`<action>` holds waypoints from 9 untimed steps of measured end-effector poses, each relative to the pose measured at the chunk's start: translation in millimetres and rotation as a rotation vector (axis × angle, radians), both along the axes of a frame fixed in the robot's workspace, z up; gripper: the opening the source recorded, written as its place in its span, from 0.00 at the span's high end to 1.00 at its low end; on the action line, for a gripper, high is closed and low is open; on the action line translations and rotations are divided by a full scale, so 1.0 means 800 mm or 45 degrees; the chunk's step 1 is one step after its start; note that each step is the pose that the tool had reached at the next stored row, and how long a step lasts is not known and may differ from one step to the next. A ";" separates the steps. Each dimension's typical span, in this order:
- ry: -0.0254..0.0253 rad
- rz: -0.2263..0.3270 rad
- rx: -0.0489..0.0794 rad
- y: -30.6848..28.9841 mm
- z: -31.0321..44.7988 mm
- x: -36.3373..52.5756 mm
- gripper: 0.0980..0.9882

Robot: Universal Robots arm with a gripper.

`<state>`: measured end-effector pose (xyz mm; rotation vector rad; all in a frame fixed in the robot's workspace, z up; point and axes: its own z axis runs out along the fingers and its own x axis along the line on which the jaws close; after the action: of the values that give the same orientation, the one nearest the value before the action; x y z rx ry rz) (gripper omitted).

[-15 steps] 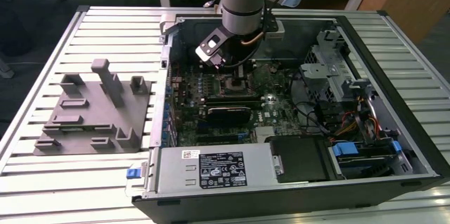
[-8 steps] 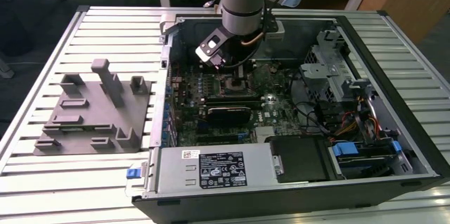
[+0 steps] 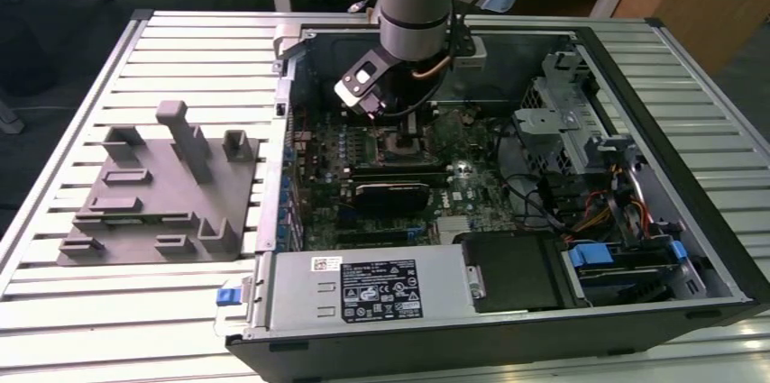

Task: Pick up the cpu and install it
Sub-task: 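Place the cpu into insertion slot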

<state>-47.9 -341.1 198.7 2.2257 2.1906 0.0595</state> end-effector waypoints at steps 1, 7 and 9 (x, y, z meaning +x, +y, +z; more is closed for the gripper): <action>-0.0001 0.000 0.000 0.0001 -0.0001 0.000 0.99; -0.0016 0.000 0.002 0.0004 0.0013 0.000 0.99; -0.0006 0.000 0.001 0.0001 0.0058 0.000 0.99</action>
<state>-47.9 -341.0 203.4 2.2257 2.1906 0.0607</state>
